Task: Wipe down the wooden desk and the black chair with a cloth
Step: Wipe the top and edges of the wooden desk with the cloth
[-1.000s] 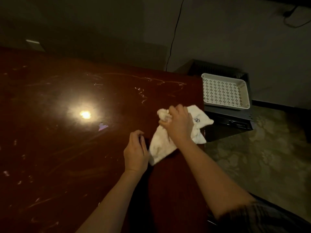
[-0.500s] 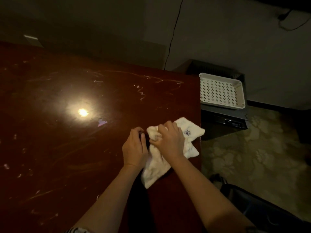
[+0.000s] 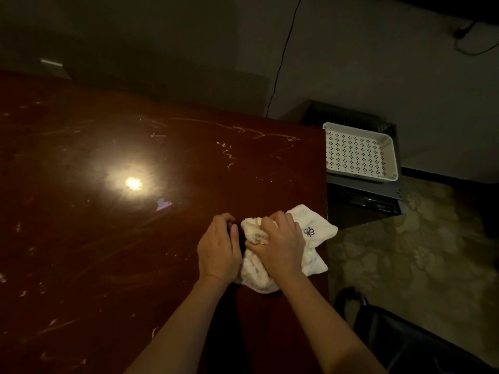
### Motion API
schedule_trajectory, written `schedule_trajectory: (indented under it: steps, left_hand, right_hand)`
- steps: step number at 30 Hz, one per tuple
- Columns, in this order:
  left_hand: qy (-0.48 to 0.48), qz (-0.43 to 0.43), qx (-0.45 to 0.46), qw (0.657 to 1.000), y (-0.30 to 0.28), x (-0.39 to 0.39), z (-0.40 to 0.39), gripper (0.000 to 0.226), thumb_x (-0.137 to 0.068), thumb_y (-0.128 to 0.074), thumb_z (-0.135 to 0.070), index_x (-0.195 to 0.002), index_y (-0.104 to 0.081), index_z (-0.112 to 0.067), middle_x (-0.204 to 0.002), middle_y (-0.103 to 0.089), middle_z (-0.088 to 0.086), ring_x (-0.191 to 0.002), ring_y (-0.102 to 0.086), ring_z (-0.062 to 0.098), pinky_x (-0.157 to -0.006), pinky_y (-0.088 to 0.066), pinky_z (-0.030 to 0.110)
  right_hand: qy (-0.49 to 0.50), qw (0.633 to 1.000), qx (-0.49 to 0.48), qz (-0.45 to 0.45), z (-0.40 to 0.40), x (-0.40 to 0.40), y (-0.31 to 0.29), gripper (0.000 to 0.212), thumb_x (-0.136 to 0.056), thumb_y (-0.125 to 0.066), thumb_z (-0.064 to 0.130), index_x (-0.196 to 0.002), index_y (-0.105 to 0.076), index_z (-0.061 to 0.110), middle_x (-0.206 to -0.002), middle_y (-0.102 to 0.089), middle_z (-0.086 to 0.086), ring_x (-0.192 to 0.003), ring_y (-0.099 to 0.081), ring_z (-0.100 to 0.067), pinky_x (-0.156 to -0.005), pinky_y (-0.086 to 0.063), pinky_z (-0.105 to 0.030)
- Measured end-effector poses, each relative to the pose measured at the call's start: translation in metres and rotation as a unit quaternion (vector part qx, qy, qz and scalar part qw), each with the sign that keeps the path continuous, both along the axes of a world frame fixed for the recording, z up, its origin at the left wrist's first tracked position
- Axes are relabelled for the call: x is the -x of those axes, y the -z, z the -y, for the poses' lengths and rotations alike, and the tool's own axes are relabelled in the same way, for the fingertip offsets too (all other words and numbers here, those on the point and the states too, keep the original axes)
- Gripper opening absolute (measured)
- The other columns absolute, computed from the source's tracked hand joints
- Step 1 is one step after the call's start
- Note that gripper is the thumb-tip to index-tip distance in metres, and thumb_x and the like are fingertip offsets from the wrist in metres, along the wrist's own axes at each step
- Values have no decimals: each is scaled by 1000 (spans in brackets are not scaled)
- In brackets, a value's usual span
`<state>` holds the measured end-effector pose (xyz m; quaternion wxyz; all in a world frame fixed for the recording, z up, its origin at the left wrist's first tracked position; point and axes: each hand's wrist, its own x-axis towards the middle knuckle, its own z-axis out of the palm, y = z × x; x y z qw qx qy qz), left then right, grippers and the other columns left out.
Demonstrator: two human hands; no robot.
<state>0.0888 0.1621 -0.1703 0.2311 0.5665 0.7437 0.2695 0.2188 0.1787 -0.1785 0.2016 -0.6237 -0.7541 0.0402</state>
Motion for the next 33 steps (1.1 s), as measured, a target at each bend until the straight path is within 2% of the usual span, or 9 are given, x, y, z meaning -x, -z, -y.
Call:
schedule_trajectory:
  steps: [3,6,8,13,16,18,21,29,33]
  left_hand:
    - [-29,-18,27,999,-4,-6,-3,14,-95,-47,-17,-106,-55,-12,-90,-61,-1,-77,-60,18,-62,-34,26]
    - [-142,13,86,986,-14,-21,-19,17,-97,-42,-21,-112,-50,-17,-97,-62,-3,-85,-60,18,-64,-32,27]
    - [-169,37,74,982,-19,-30,-31,17,-97,-42,-20,-112,-48,-18,-99,-61,-4,-87,-59,16,-66,-31,26]
    - [-151,67,-16,986,-23,-31,-55,19,-95,-43,-15,-112,-51,-12,-103,-60,0,-91,-58,16,-72,-35,26]
    - [-123,68,-38,989,-21,-31,-67,18,-95,-44,-11,-110,-53,-9,-102,-59,2,-92,-55,18,-82,-35,29]
    - [-99,60,-24,993,-17,-34,-70,20,-96,-42,-11,-112,-54,-8,-105,-59,3,-95,-53,18,-86,-34,28]
    - [-60,29,-5,998,-12,-38,-67,21,-98,-40,-13,-113,-54,-9,-108,-59,2,-96,-48,16,-86,-34,29]
    - [-22,-56,13,998,-2,-38,-72,21,-97,-39,-16,-110,-55,-12,-102,-60,0,-92,-52,17,-79,-25,23]
    - [-2,-76,22,997,-6,-38,-73,20,-97,-39,-18,-108,-55,-15,-101,-58,-1,-93,-51,18,-83,-27,28]
  right_hand:
    - [-7,1000,-4,13,-18,3,-2,46,-49,-83,45,-76,-56,18,-79,-56,-3,-70,-54,-23,-56,-41,-30]
    - [6,1000,5,4,-56,4,-5,44,-52,-84,40,-80,-60,16,-82,-57,-5,-75,-55,-25,-58,-41,-32]
    - [28,999,18,-6,-88,6,-9,41,-56,-83,38,-81,-59,15,-84,-57,-6,-78,-54,-27,-61,-37,-32]
    - [16,997,76,-15,-82,-9,-13,35,-67,-74,38,-90,-56,19,-94,-54,-4,-89,-49,-23,-68,-35,-32]
    - [22,999,36,-22,-24,-32,-6,34,-63,-63,47,-83,-43,27,-85,-54,-2,-77,-49,-22,-64,-33,-29]
    - [28,999,22,-15,-6,-39,-2,41,-57,-71,45,-79,-41,27,-81,-54,-1,-73,-48,-20,-62,-33,-28]
    - [44,999,19,-6,-17,-41,0,43,-50,-83,38,-73,-51,20,-79,-54,-1,-71,-51,-20,-61,-34,-27]
    - [55,998,21,-8,-99,-37,-11,43,-52,-86,35,-79,-59,15,-81,-55,-4,-76,-54,-26,-61,-35,-29]
    - [106,993,46,-30,-53,-37,-11,40,-54,-84,33,-80,-58,17,-84,-54,-2,-78,-52,-23,-66,-35,-30]
